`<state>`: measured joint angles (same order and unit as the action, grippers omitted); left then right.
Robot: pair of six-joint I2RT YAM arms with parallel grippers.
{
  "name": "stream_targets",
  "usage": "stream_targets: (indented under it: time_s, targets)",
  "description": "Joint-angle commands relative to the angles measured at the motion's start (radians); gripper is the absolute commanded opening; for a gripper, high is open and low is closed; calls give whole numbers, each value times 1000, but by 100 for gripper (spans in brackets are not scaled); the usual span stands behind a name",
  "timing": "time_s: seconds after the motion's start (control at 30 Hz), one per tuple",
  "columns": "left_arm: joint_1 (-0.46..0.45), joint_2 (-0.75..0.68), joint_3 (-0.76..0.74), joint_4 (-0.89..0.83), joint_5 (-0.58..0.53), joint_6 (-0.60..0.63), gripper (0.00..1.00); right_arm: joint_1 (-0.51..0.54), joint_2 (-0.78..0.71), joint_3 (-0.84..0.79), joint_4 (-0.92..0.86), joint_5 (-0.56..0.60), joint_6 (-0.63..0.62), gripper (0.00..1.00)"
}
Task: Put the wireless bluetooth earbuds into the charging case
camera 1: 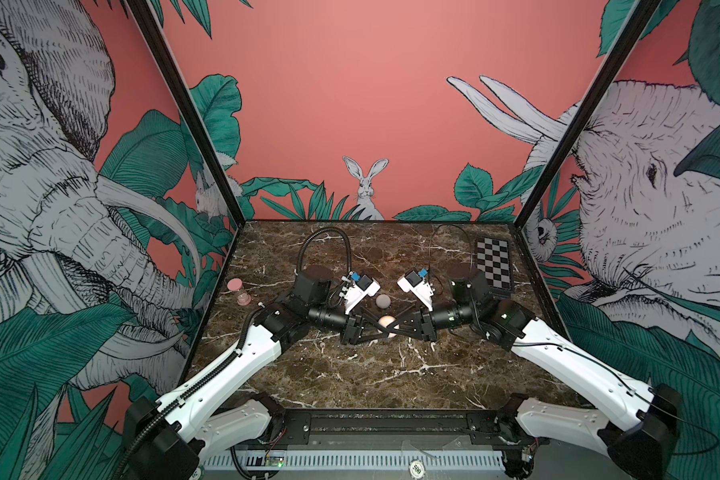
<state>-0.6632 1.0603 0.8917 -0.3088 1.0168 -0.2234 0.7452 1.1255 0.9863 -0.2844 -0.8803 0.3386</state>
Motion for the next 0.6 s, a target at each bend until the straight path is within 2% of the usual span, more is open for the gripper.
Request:
stream_targets:
  time_s: [0.0,0.17,0.47,0.57]
  targets:
    - [3,-14,-14,41,30,-10,30,11,9,-11,63,-12,6,0]
    - [3,1,-18,80,54,-43,22,29,22,-7,72,8,4,0]
    - [4,17,-10,118,85,-75,24,54,46,0,63,23,-11,0]
    - [5,12,-16,135,86,-86,21,58,52,-2,67,25,-9,0]
